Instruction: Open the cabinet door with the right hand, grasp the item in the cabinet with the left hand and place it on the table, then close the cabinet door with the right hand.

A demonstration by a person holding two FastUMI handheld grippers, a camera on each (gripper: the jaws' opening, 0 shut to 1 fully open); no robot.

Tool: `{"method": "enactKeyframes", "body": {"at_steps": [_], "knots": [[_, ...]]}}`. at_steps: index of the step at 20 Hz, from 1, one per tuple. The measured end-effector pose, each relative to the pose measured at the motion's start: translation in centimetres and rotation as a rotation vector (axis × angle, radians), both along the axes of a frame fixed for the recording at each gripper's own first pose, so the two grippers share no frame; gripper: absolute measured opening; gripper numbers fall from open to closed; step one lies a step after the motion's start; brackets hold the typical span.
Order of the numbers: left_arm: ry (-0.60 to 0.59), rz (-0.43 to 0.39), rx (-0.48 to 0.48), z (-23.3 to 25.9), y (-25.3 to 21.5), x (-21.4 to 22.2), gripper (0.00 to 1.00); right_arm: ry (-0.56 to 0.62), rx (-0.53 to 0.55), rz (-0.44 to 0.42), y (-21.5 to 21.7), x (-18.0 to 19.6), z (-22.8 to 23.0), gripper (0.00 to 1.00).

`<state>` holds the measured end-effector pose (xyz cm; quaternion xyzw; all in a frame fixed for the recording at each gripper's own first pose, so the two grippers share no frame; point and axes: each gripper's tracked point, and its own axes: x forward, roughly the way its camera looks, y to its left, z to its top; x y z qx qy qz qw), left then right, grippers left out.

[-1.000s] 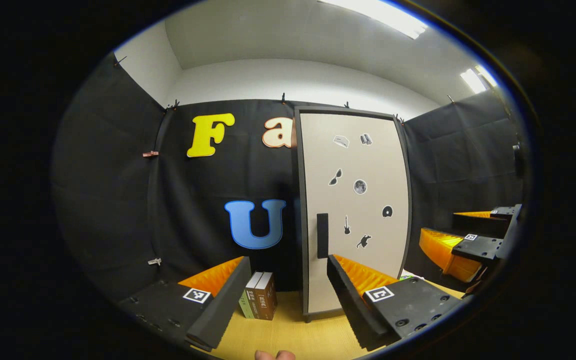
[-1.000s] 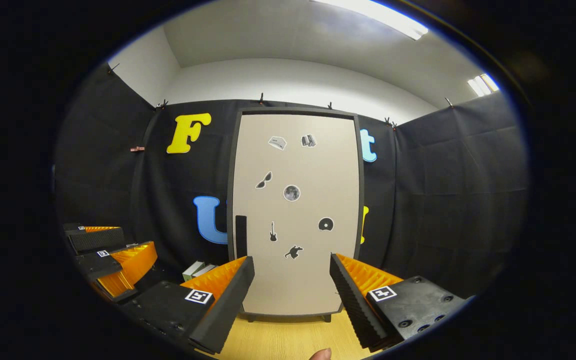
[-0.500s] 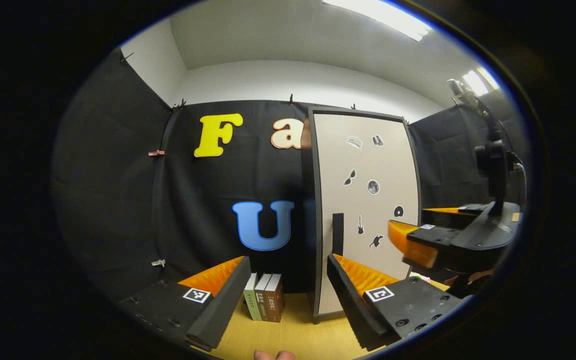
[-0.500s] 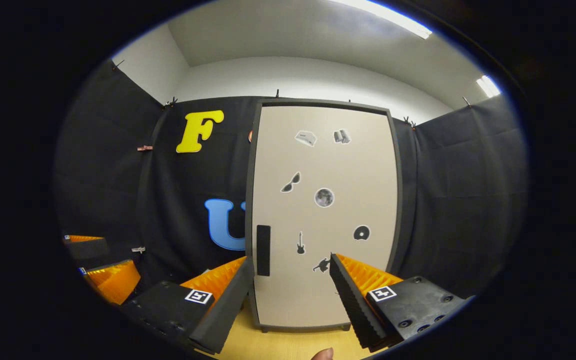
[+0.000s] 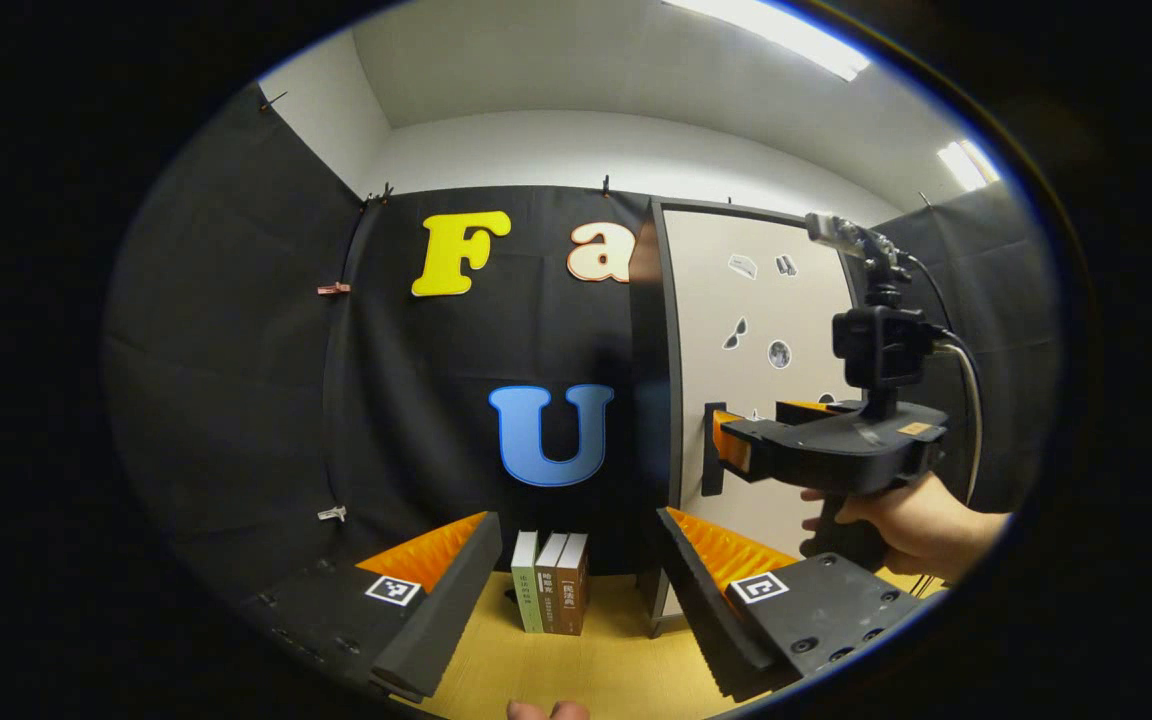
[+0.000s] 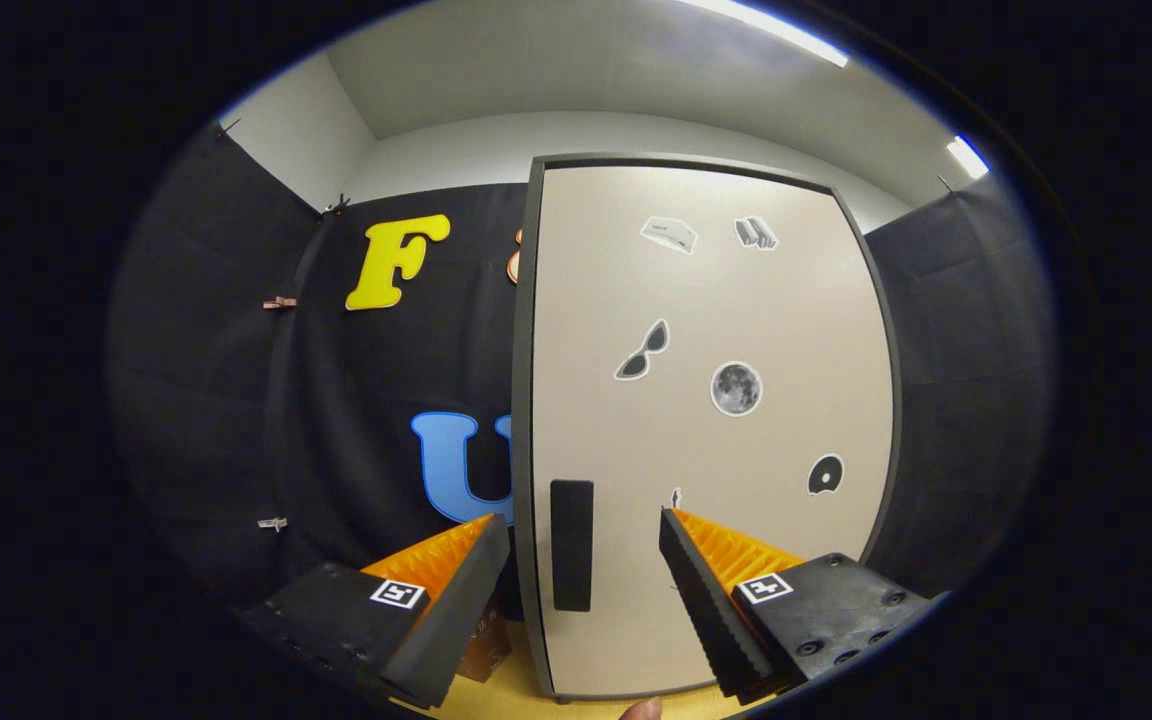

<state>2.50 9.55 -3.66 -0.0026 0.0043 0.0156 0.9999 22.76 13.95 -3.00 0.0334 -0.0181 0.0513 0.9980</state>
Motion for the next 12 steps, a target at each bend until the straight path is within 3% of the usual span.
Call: {"method": "enactKeyframes", "body": {"at_steps": [2, 5, 6, 8, 12], "knots": [[0.008, 0.008, -0.004, -0.4, 0.8, -0.2, 0.96, 0.027, 0.013, 0.004, 0.6, 1.8, -1.4, 0.96], [0.018, 0.026, -0.017, -1.0, 1.9, -0.5, 0.96, 0.079, 0.027, -0.008, 1.0, 4.0, -3.4, 0.86], [0.023, 0.031, -0.017, -1.1, 2.2, -0.5, 0.96, 0.086, 0.023, -0.013, 1.0, 4.9, -4.1, 0.80], [0.027, 0.044, -0.006, -1.0, 2.9, -0.7, 0.96, 0.101, 0.018, -0.036, 0.8, 5.9, -5.0, 0.52], [0.043, 0.068, -0.002, -1.3, 4.0, -1.1, 0.96, 0.117, 0.054, -0.043, 1.0, 6.9, -5.5, 0.51]]}}
